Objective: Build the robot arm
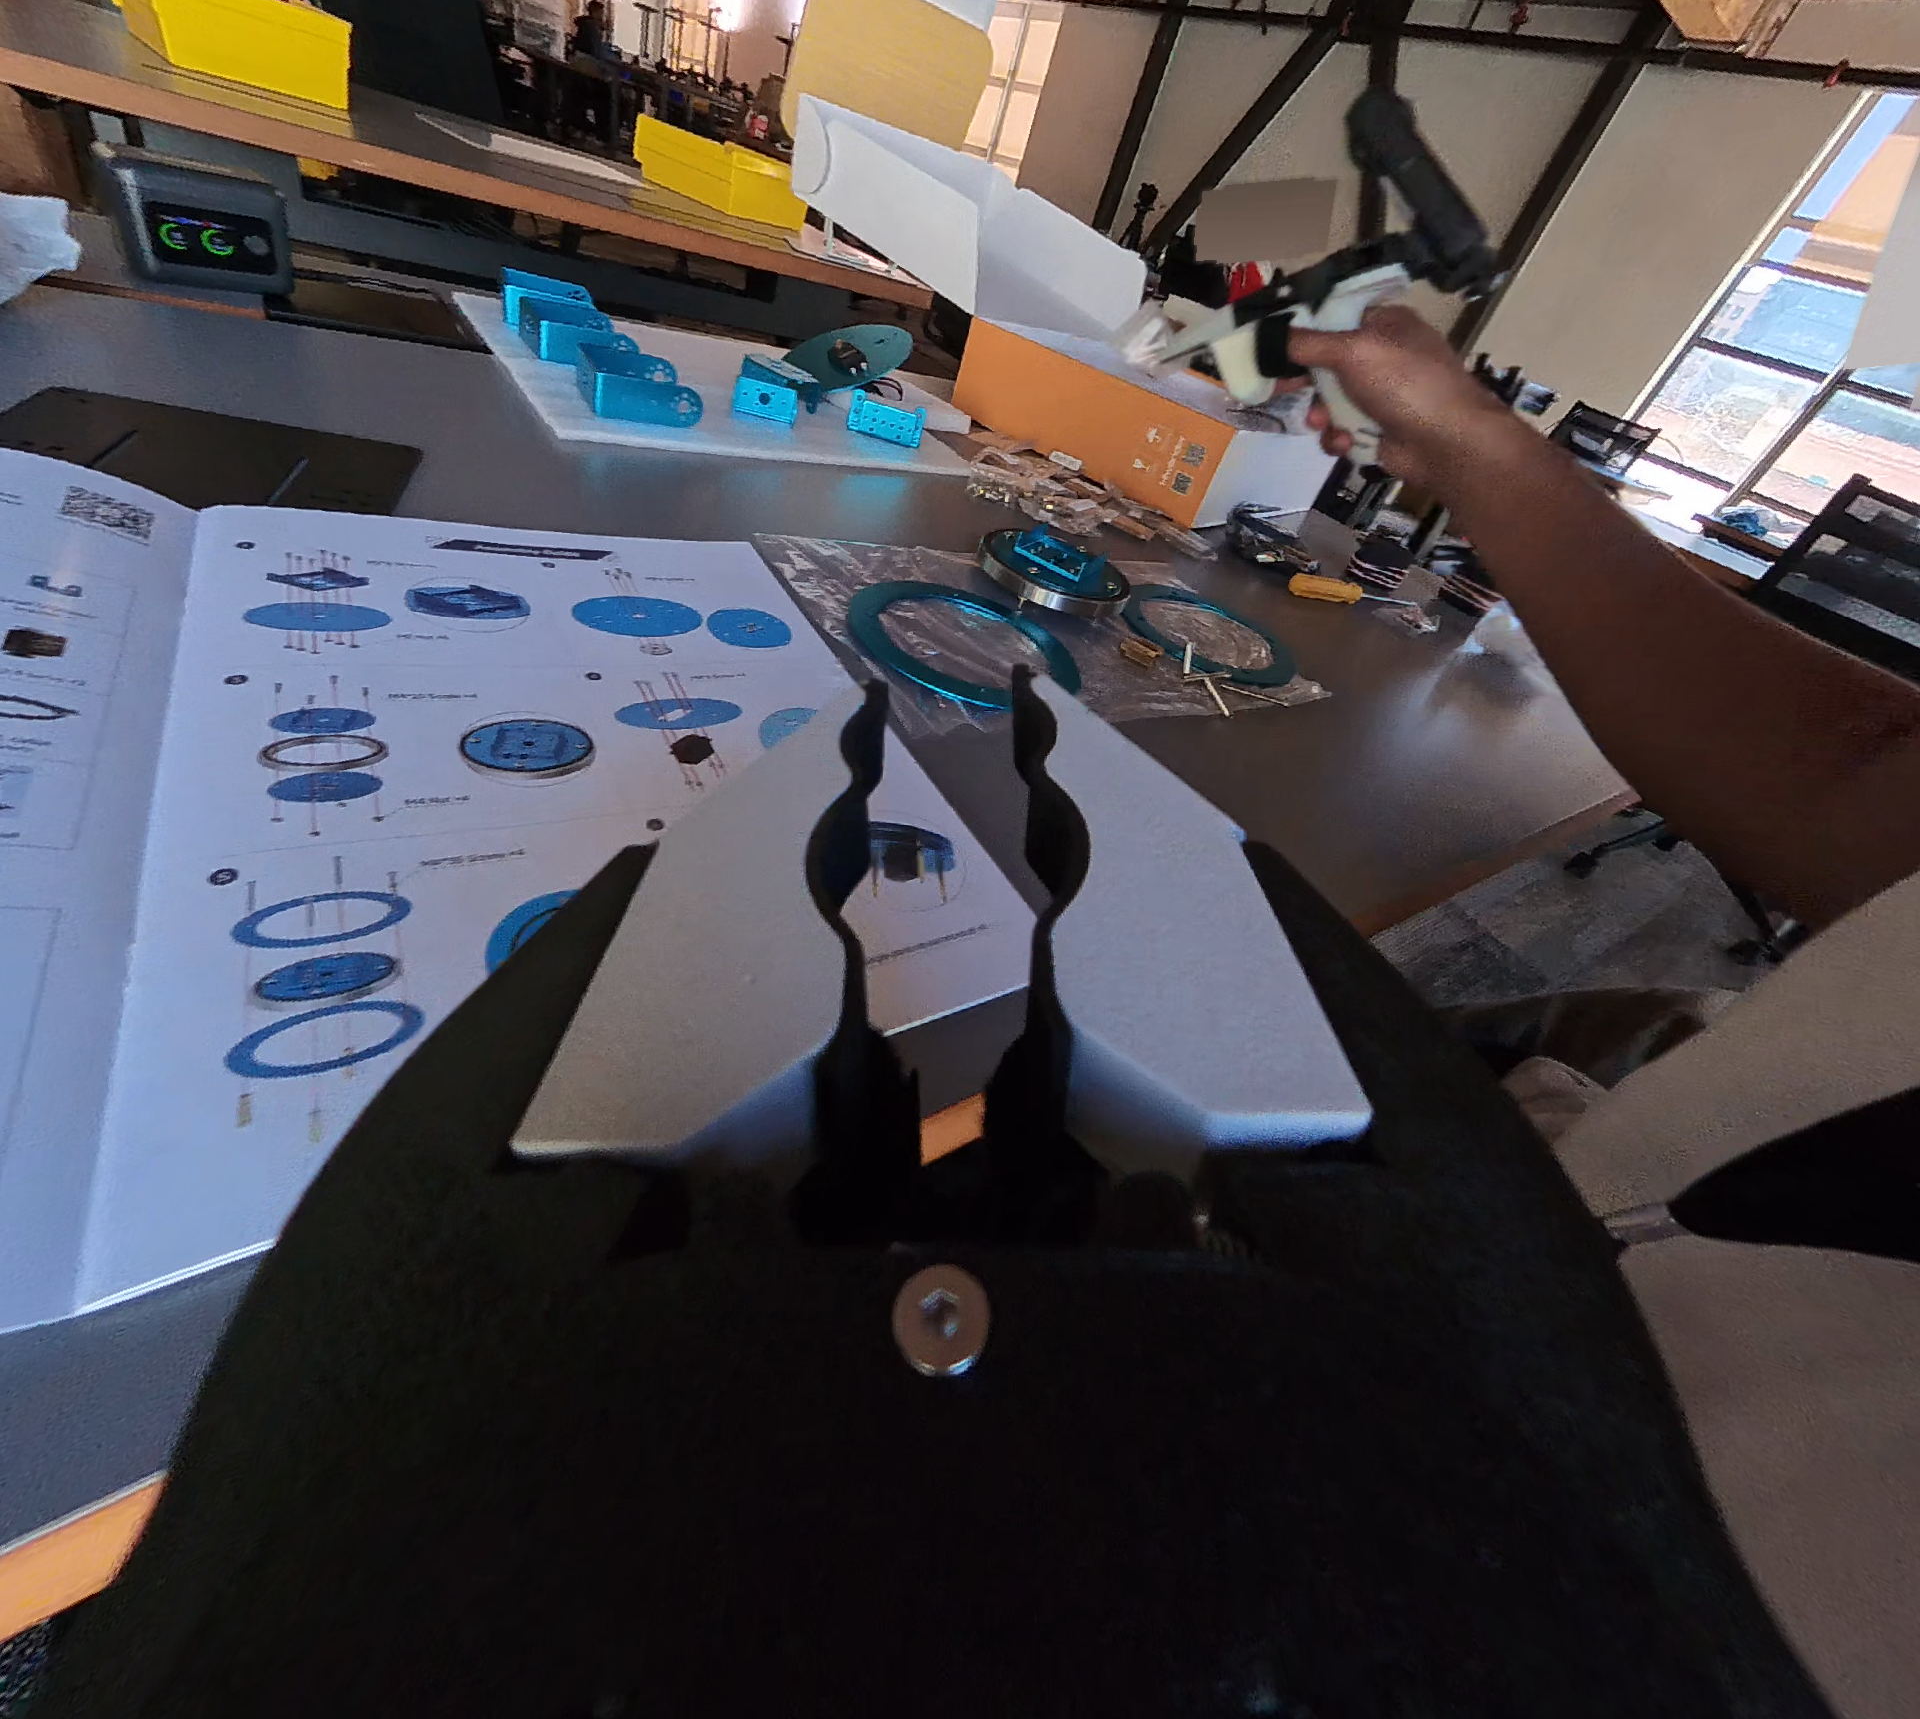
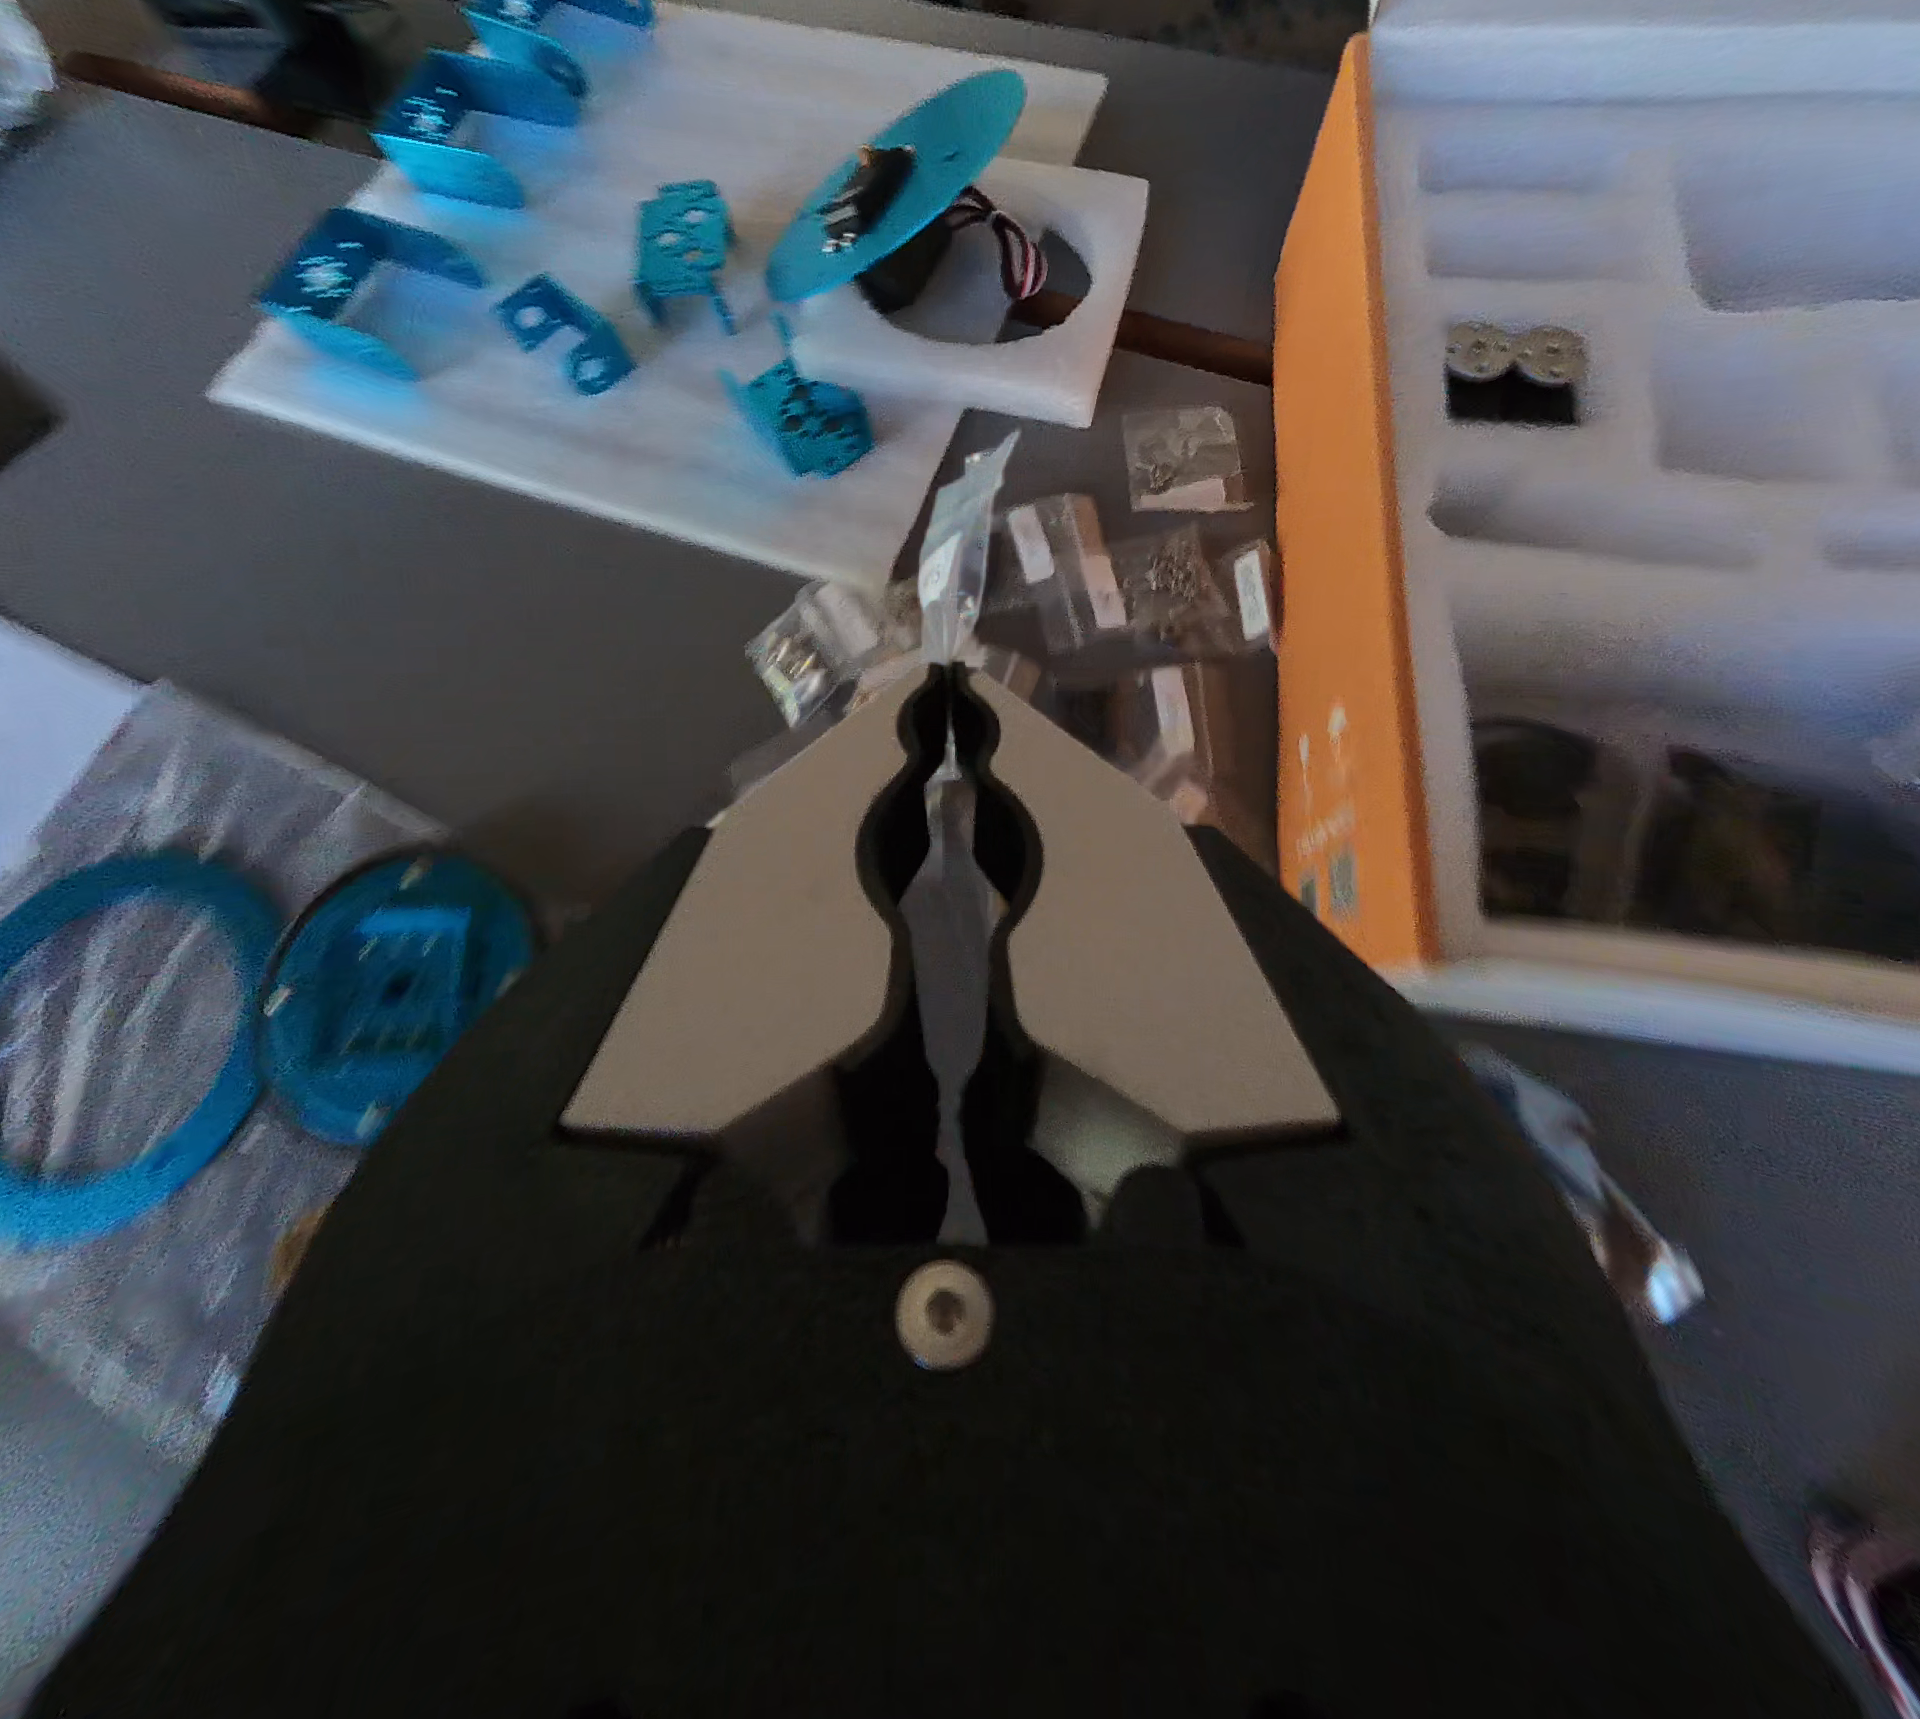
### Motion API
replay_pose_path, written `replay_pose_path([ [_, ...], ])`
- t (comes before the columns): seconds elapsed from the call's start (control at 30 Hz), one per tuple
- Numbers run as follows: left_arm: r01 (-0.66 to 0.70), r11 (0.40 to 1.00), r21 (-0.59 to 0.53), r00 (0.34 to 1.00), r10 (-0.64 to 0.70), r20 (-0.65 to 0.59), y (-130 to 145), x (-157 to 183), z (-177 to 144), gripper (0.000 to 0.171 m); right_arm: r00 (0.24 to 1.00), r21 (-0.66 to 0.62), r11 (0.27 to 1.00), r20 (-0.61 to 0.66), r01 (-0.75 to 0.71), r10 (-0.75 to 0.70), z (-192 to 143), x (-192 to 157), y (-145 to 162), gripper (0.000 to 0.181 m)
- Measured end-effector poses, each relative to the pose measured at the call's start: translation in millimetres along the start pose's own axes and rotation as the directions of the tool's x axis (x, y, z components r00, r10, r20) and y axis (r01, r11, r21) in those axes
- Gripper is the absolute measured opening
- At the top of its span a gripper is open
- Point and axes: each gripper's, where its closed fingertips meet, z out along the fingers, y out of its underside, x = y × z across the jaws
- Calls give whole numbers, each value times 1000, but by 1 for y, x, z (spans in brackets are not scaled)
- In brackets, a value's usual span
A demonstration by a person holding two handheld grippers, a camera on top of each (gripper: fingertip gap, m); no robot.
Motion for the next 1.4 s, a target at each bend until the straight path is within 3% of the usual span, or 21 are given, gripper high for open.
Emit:
replay_pose_path([
  [0.07,3,1000,-11,1000,-4,-24,5,8,4,23,1000,44,999,-8,5,-5,-70,7,17,0],
  [0.13,9,1000,-24,999,-10,-39,10,13,9,23,991,39,999,-134,-14,20,-142,46,57,0],
  [0.27,44,998,-42,995,-48,-93,12,29,22,23,923,-176,968,-371,-180,104,-245,155,187,0],
  [0.37,35,998,-44,991,-40,-124,5,47,30,23,909,-249,922,-370,-296,192,-266,203,258,0],
  [0.5,-57,998,-35,990,52,-131,-3,81,34,23,896,-279,856,-223,-436,384,-253,214,309,3],
  [0.57,-118,993,-27,986,114,-123,-7,98,36,23,888,-222,861,-71,-458,454,-244,201,304,6],
  [0.63,-174,984,-35,980,169,-109,-9,113,39,23,888,-226,862,-36,-454,459,-242,199,307,25],
  [0.77,-257,954,-155,966,253,-51,5,122,46,24,930,-158,920,-138,-359,340,-273,215,304,40],
  [0.87,-245,940,-238,964,263,45,15,111,44,25,951,15,974,-215,-226,224,-310,213,275,39],
  [1.0,-130,948,-290,981,167,104,27,94,36,25,997,352,935,-40,-48,67,-320,126,213,41],
  [1.07,-70,951,-302,998,69,-12,27,101,33,26,998,421,906,67,-41,14,-301,77,198,52],
  [1.1,-47,952,-302,999,42,-24,20,94,30,26,989,419,907,146,-35,-29,-287,48,194,53],
  [1.17,-35,959,-280,982,86,170,-4,42,21,26,948,357,933,309,-42,-76,-258,-6,189,55],
  [1.27,-40,940,-338,894,185,408,-20,-27,-8,36,881,326,945,457,-40,-120,-224,-66,169,54],
  [1.33,0,938,-347,860,176,478,-22,-57,-22,45,858,335,941,494,-38,-141,-200,-92,150,54],
  [1.4,47,946,-321,871,118,477,-20,-71,-26,48,835,361,931,527,-50,-159,-175,-114,131,58],
])
